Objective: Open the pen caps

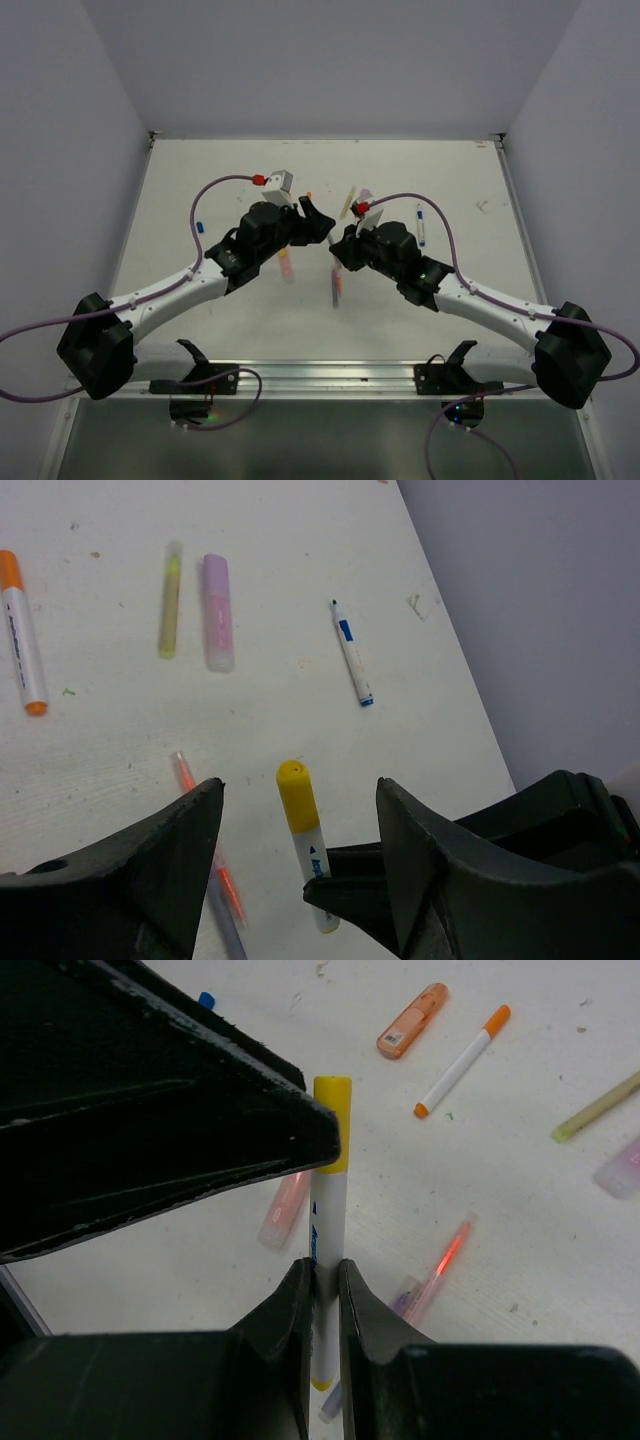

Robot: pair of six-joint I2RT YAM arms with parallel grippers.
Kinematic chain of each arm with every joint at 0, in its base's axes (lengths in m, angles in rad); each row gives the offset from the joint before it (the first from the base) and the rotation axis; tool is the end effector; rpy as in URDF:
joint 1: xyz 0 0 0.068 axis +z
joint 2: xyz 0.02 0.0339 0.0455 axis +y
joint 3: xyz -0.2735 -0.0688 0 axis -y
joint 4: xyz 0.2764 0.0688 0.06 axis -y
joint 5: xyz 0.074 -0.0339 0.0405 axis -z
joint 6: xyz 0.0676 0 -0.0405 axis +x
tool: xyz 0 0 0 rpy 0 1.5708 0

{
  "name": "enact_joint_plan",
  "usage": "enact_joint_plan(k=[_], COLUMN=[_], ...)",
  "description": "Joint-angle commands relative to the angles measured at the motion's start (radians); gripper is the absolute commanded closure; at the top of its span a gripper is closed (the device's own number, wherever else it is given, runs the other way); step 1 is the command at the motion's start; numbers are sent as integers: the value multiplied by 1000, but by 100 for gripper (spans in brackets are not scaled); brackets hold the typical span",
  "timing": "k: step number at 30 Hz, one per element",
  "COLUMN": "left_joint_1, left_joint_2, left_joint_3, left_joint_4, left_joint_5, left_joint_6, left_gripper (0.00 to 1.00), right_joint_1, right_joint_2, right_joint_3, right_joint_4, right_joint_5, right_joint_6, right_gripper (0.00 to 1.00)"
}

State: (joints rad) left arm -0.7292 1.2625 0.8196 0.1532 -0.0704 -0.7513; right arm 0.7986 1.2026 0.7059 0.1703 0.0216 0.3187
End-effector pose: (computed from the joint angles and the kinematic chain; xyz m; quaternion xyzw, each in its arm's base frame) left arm 0.2627 -0.2283 0.2695 -0.0299 0.8010 -0.3820 0.4600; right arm 0.2294 0.2334 0.2443 -0.1870 0.7908 0.3015 0.4988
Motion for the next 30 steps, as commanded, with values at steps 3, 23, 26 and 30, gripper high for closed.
enact_joint_plan(k=[3, 23, 26, 30], left_joint_1=[-15, -19, -19, -19], left_joint_2=[43, 94, 90, 83], left_joint_3=[73, 95, 95, 89], left_joint_4=[65, 65, 63, 62], left_joint_5=[-55, -37, -35, -31], left_joint_6=[-25, -42, -46, -48], left_gripper=[37, 80, 100, 100], right_joint_1=[10, 22, 25, 24], right_joint_2=[-23, -8, -6, -2], right_joint_3=[-8, -8, -14, -19], right_joint_4=[72, 90, 101, 118], right_joint_5=[-15, -17, -17, -17], right_joint_6=[-24, -33, -30, -17], right_gripper=[100, 100, 100, 78])
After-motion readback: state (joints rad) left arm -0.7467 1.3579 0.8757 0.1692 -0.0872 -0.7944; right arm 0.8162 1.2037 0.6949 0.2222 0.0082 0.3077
